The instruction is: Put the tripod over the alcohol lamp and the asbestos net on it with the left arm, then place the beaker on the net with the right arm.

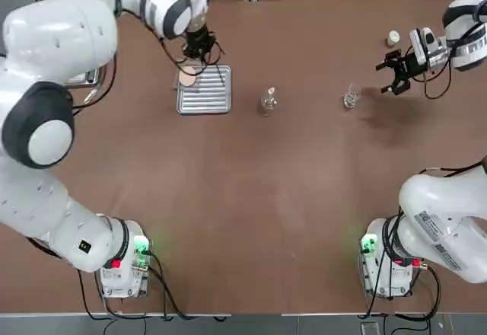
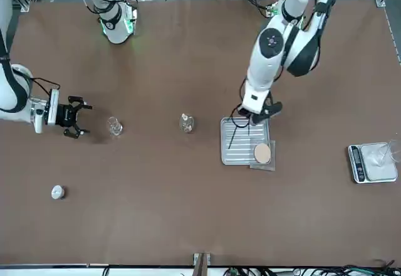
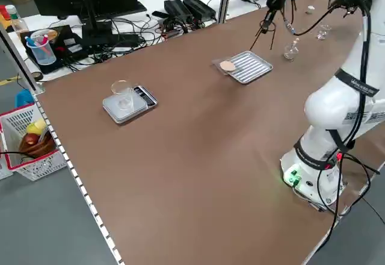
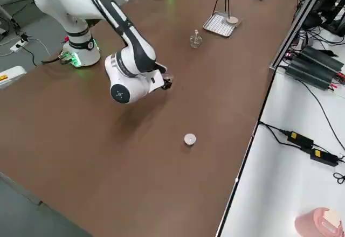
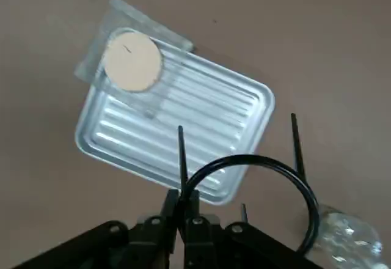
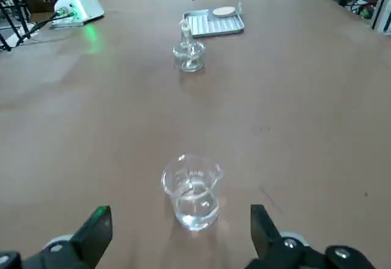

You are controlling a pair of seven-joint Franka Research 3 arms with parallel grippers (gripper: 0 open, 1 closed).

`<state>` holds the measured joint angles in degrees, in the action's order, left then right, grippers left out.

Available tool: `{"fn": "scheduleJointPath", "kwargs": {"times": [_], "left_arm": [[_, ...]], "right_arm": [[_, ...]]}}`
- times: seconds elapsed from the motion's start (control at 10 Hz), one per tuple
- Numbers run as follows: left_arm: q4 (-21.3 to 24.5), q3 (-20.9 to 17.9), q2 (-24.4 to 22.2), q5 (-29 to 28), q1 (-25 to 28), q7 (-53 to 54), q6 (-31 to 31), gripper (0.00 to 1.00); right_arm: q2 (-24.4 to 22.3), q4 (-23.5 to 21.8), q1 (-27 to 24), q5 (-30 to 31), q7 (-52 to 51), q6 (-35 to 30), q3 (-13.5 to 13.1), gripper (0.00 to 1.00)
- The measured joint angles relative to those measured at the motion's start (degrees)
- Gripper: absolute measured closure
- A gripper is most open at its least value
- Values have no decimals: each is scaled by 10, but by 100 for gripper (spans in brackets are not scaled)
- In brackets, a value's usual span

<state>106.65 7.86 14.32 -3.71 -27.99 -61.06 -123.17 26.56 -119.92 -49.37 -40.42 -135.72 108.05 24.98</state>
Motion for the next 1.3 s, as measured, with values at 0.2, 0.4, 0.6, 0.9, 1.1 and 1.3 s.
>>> {"fn": "scheduleJointPath", "kwargs": {"times": [0.2,0.4,0.6,0.9,1.1,1.3], "left_arm": [[-103,2,66,1,-35,-46,66,92],[-178,3,127,2,-74,-94,100,92],[-211,3,154,11,-100,-118,108,92],[-227,3,156,19,-130,-157,134,92],[-240,3,163,20,-146,-182,134,92],[-270,3,197,20,-156,-199,125,92]], "right_arm": [[1,-25,-11,-2,-6,30,-1,0],[6,-45,-17,-25,-9,50,-1,0],[18,-58,-16,-53,-31,69,0,0],[41,-64,-2,-69,-80,84,1,0],[50,-64,7,-88,-108,85,0,0],[56,-65,9,-114,-121,85,-6,0]]}}
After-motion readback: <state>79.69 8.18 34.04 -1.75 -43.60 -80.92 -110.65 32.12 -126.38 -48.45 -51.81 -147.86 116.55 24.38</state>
